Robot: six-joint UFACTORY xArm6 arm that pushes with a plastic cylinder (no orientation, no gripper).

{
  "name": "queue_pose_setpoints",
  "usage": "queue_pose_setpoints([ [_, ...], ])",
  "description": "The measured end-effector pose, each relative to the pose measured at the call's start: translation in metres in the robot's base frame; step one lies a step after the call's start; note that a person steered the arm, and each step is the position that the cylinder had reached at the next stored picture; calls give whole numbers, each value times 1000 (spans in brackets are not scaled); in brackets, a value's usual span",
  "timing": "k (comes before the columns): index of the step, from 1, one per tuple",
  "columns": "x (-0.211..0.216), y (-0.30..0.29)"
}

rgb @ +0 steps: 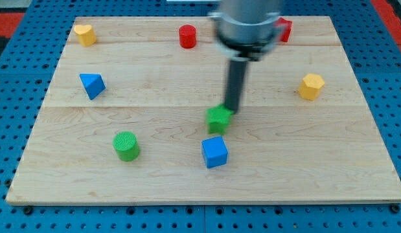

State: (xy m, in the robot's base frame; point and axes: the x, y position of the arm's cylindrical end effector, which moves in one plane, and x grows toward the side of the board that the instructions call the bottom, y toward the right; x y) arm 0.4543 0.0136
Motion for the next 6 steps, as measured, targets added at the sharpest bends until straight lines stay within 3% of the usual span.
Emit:
queue_pose_setpoints([
  [1, 10, -66],
  [5, 32, -44],
  [6, 29, -63],
])
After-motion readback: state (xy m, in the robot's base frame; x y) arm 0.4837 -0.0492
